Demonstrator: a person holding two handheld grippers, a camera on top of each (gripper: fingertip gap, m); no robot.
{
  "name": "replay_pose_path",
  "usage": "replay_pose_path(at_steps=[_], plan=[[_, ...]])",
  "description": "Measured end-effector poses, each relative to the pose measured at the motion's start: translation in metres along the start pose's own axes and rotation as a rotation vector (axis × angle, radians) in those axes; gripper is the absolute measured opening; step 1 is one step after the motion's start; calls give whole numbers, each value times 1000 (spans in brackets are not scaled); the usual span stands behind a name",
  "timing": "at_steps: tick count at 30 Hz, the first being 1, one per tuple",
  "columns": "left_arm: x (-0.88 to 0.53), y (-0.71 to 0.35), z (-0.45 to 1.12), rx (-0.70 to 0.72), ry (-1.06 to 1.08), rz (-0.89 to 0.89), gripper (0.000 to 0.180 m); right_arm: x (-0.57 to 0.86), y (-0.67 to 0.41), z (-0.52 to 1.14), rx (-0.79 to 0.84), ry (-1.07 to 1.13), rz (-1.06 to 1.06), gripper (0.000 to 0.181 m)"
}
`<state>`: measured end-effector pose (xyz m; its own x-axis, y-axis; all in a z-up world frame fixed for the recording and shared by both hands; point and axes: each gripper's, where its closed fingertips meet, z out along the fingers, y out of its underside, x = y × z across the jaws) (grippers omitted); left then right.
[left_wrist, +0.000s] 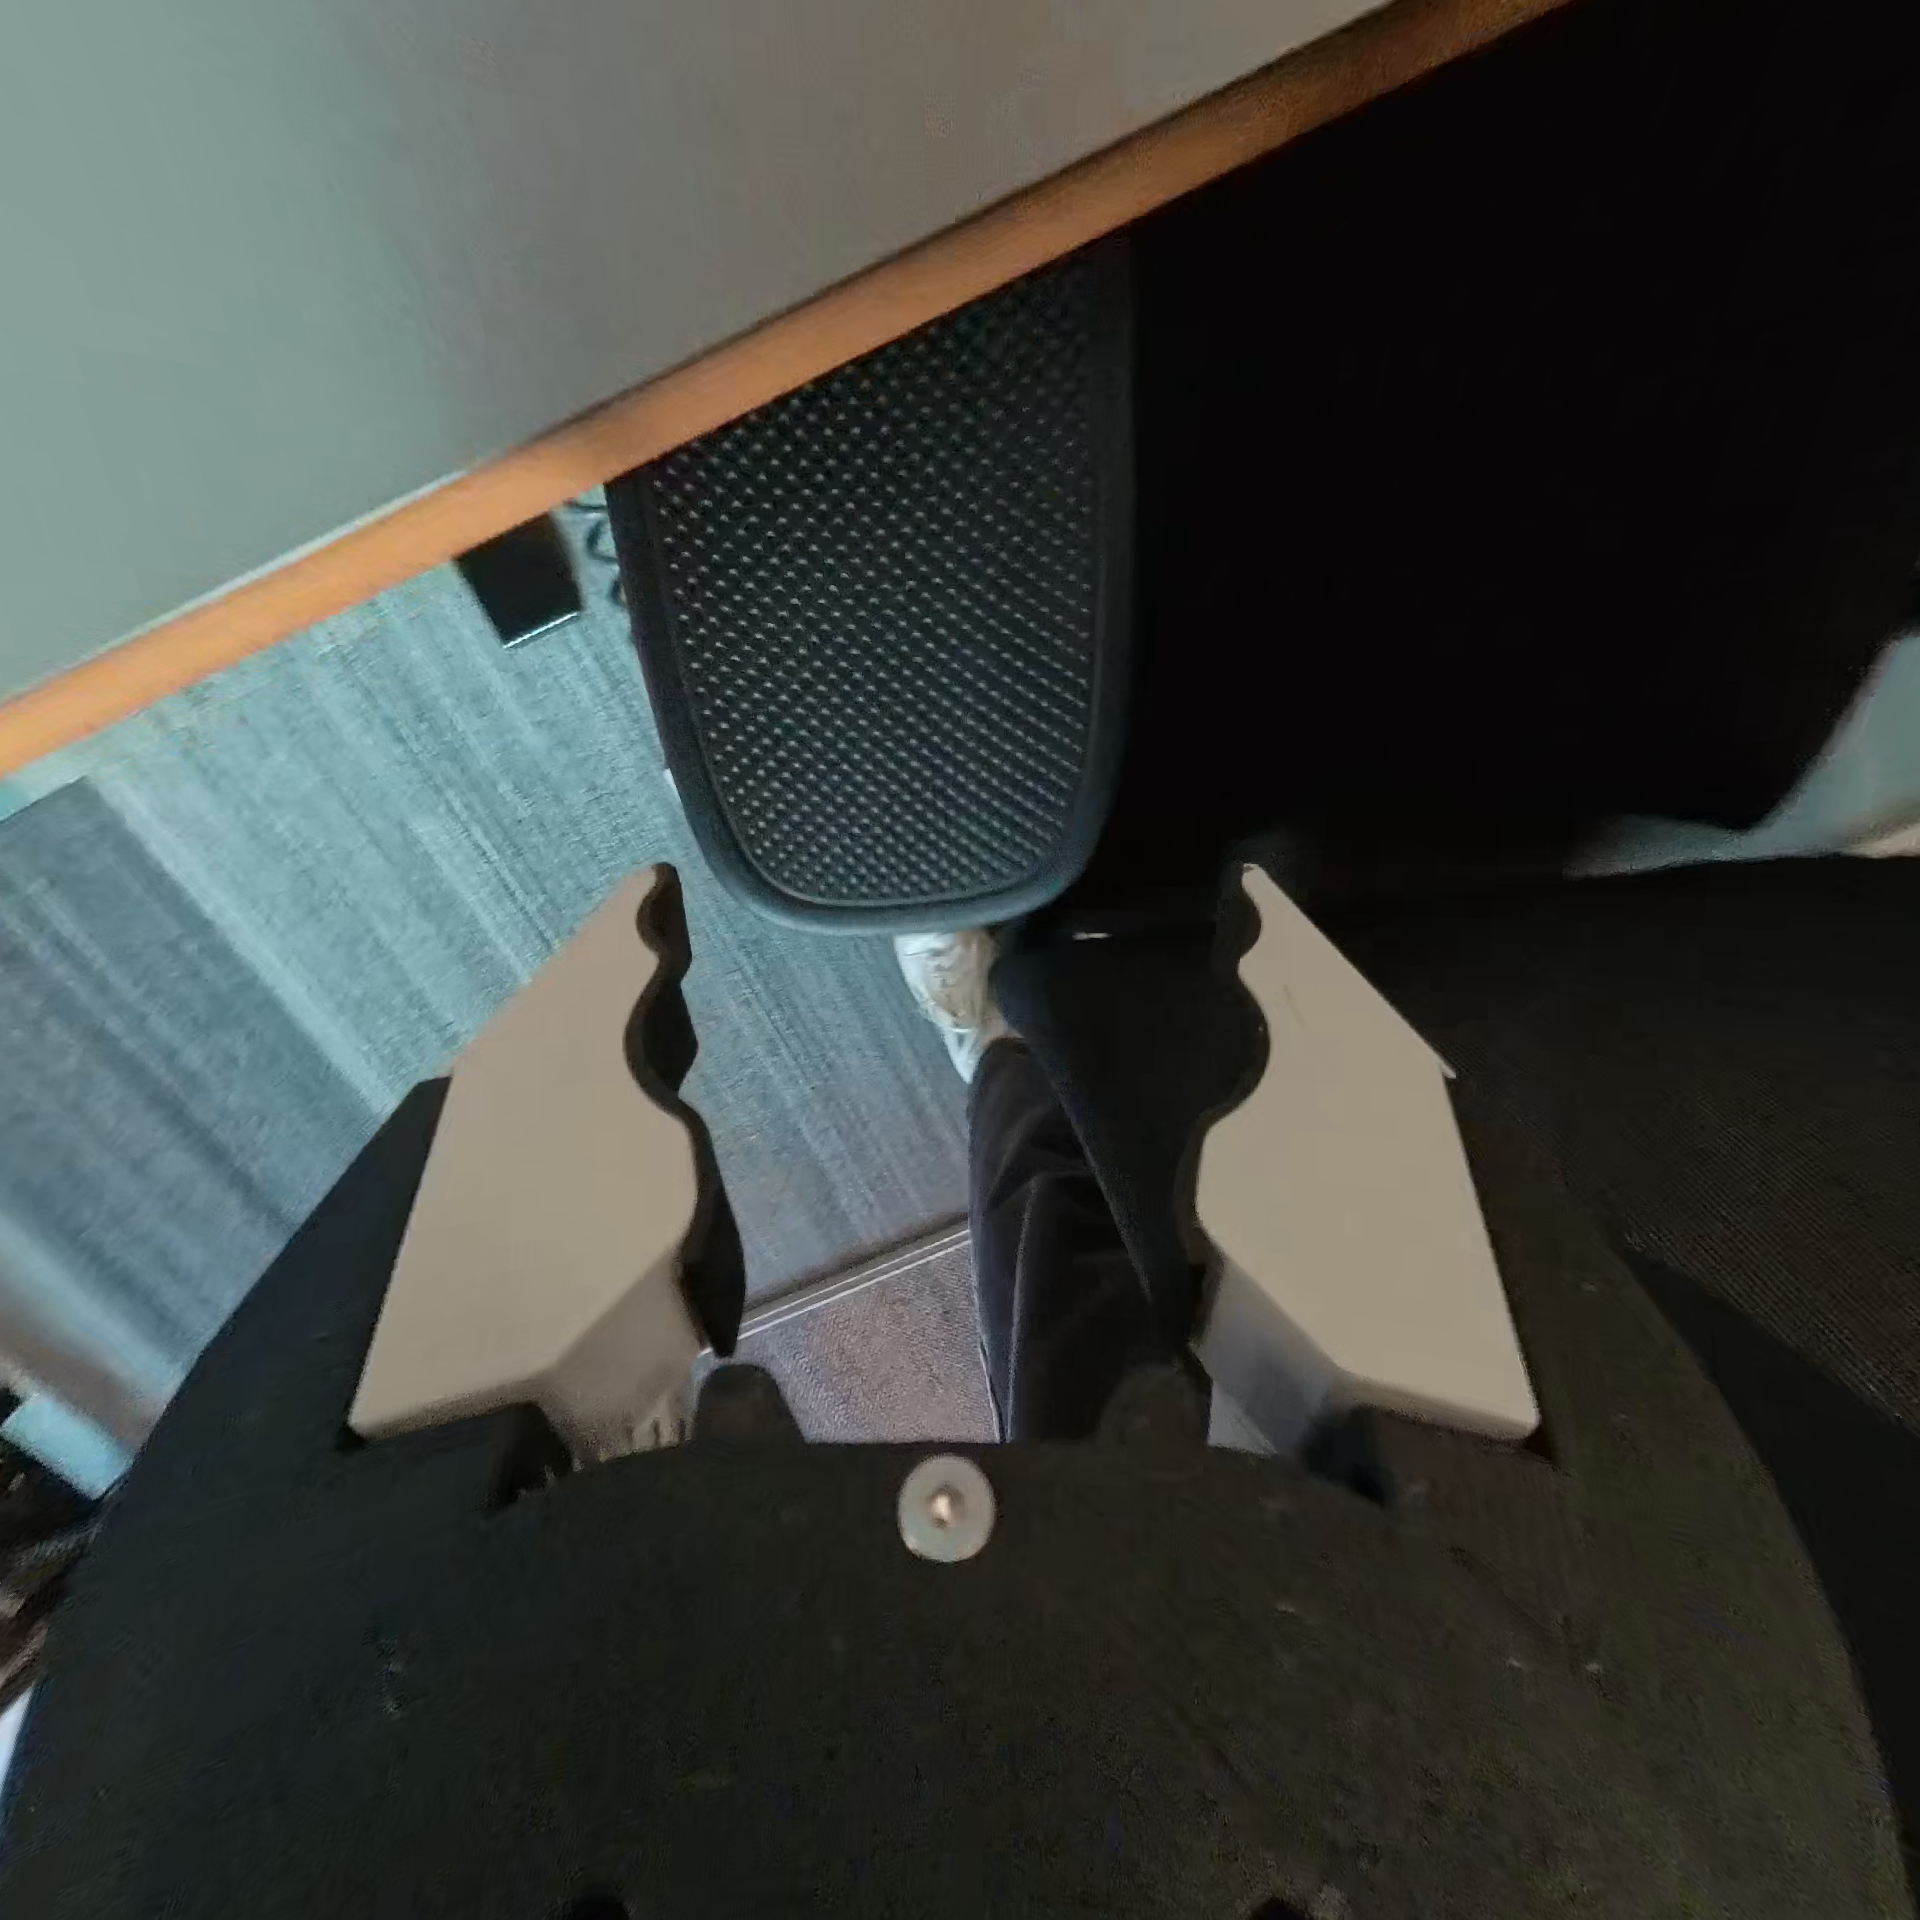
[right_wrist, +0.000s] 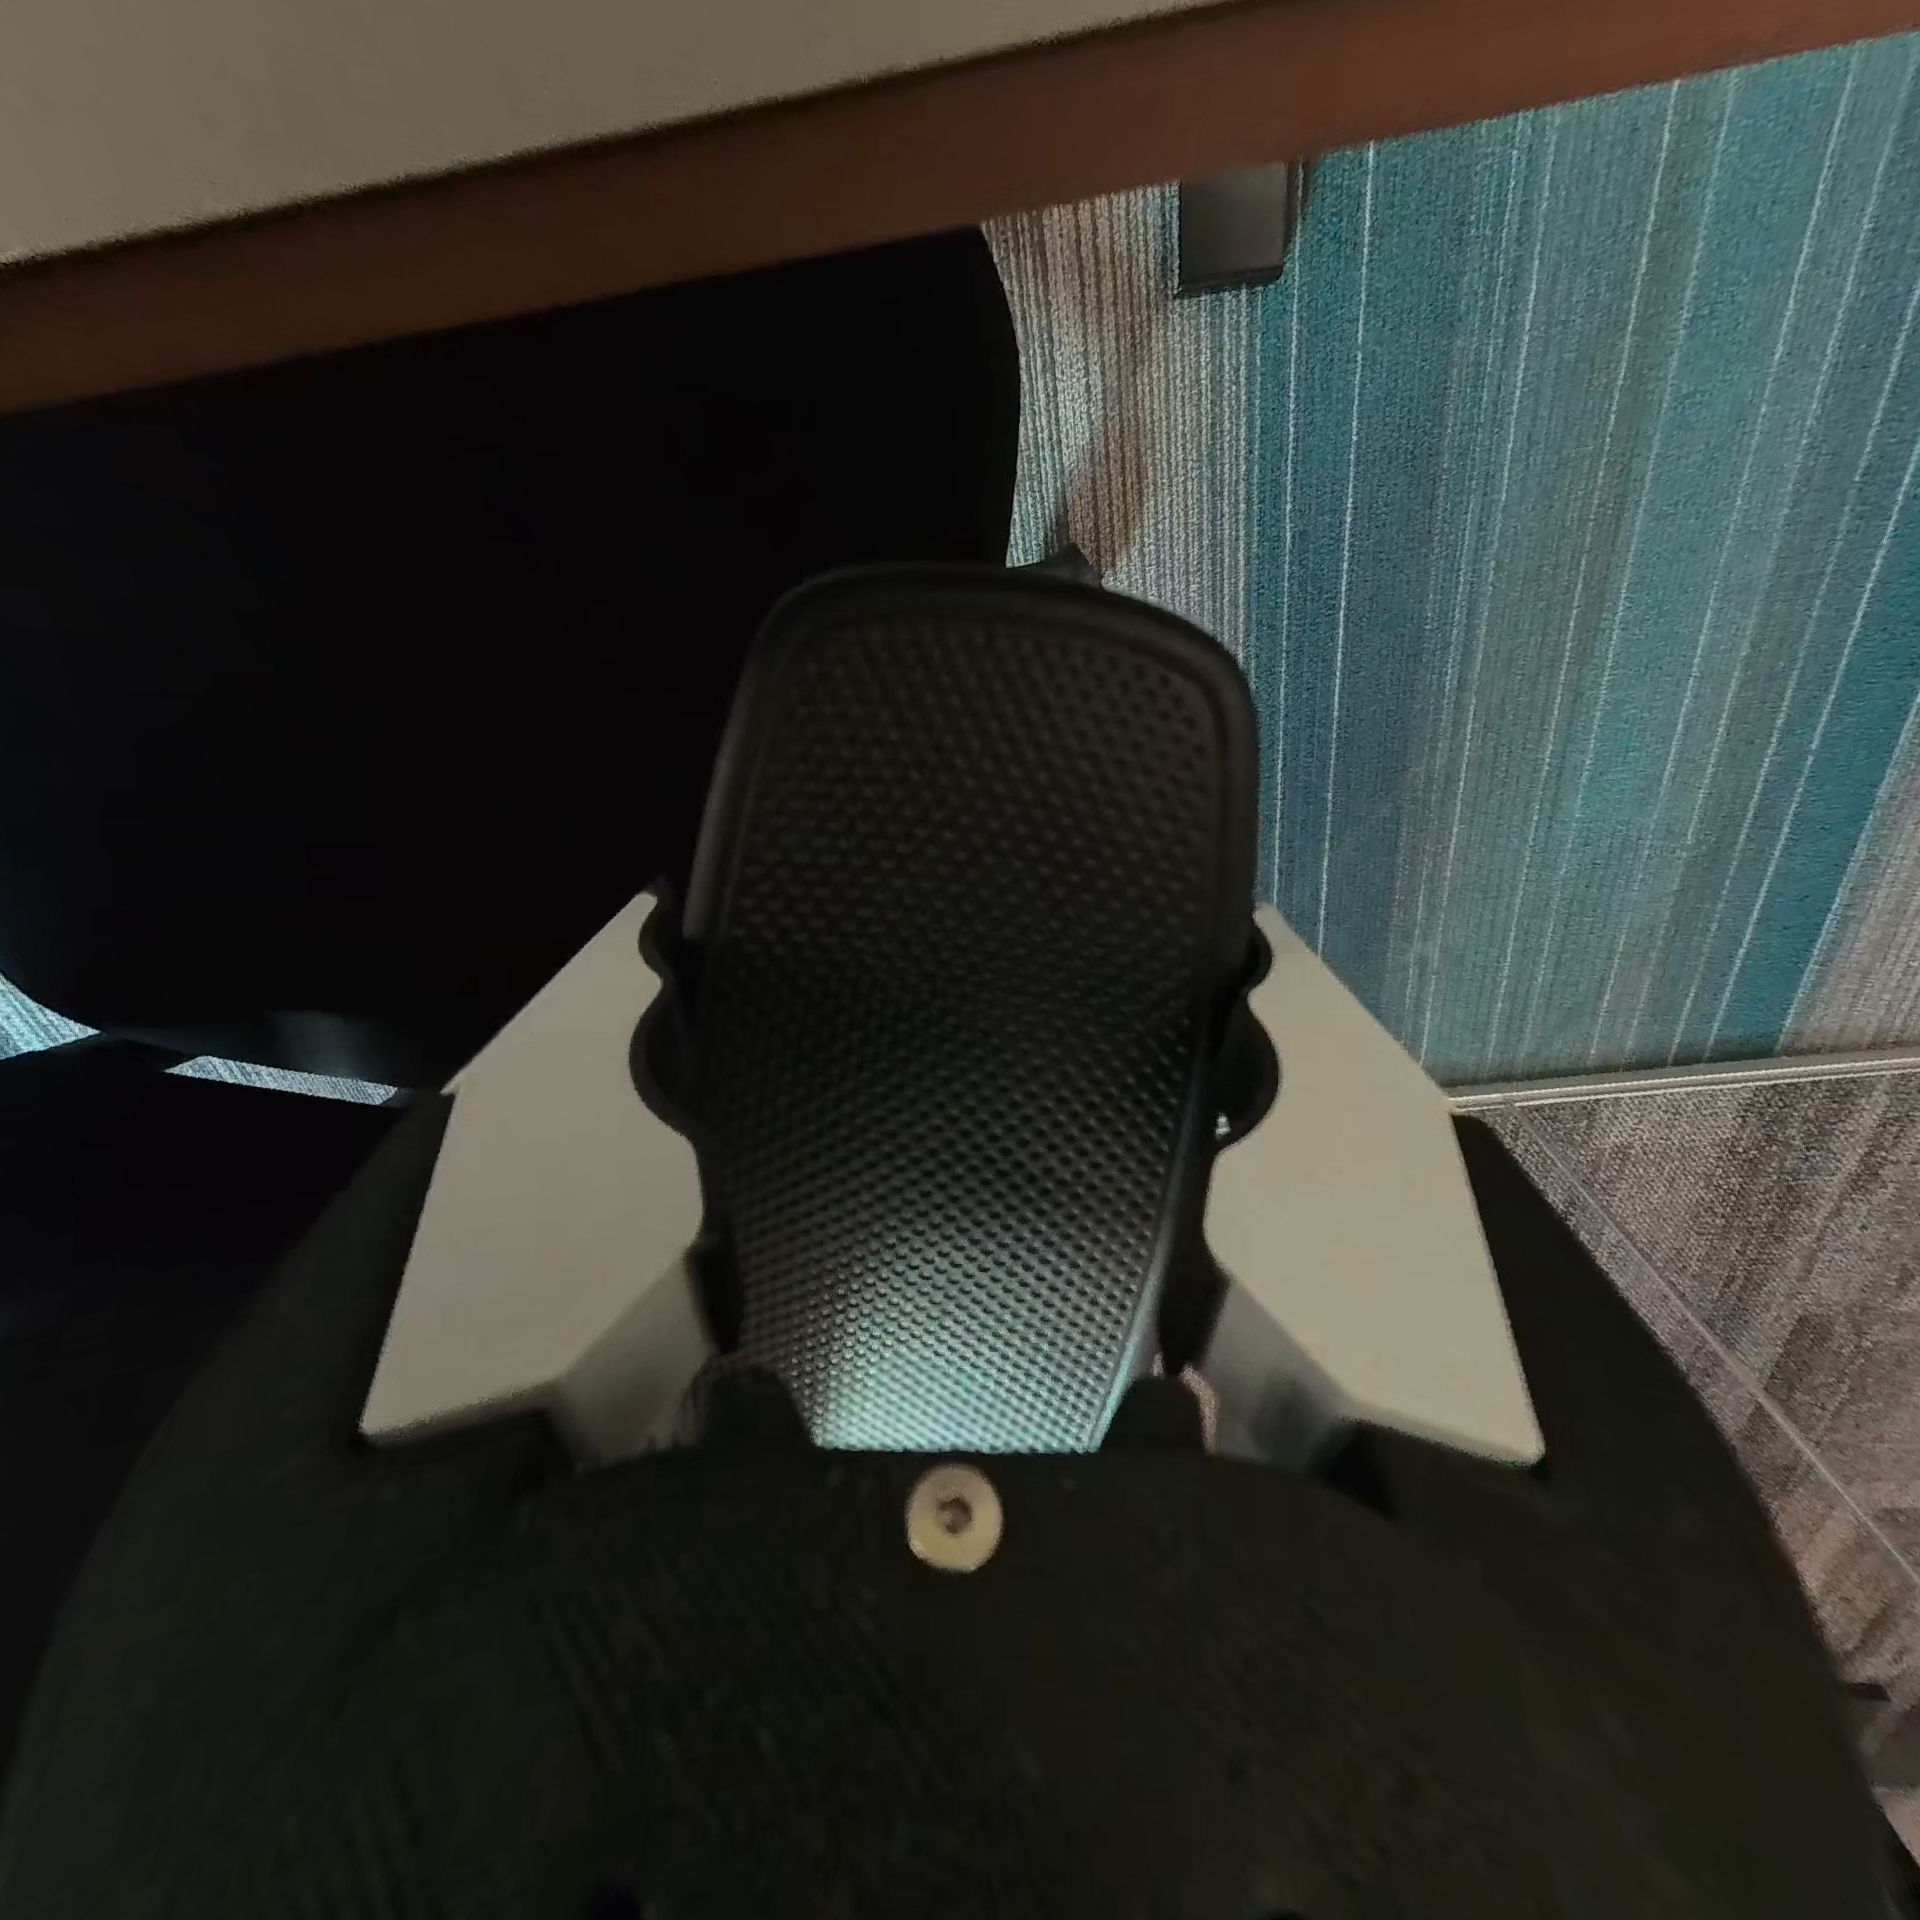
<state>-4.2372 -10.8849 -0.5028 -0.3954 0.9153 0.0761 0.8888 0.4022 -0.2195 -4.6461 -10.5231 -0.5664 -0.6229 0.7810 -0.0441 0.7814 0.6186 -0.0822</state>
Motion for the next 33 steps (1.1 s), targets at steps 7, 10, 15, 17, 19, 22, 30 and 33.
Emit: replay_pose_path(at_steps=[7, 10, 15, 17, 19, 22, 30, 33], plan=[[-18, 5, 58, -108, -197, -20, 119, -1, 2, 0, -22, -24, -6, 104], [-14, 9, 67, -122, -176, -54, 119, 1, 2, 0, -21, -25, 6, 103], [-12, 7, 68, -88, -166, -86, 118, 10, 6, -1, 45, -11, 103, 103], [-12, 7, 69, -90, -160, -78, 119, 12, 8, -1, 70, -5, 134, 103], [-12, 3, 69, -82, -154, -79, 119, 13, 10, 0, 64, -8, 122, 103], [-13, 0, 69, -88, -146, -70, 118, 1, 9, -2, 23, 0, 51, 102], [-16, -5, 72, -69, -136, -59, 119, -4, 15, -4, 64, -22, -33, 100], [-16, -7, 72, -77, -133, -46, 119, -4, 21, -5, 54, -30, -67, 101]])
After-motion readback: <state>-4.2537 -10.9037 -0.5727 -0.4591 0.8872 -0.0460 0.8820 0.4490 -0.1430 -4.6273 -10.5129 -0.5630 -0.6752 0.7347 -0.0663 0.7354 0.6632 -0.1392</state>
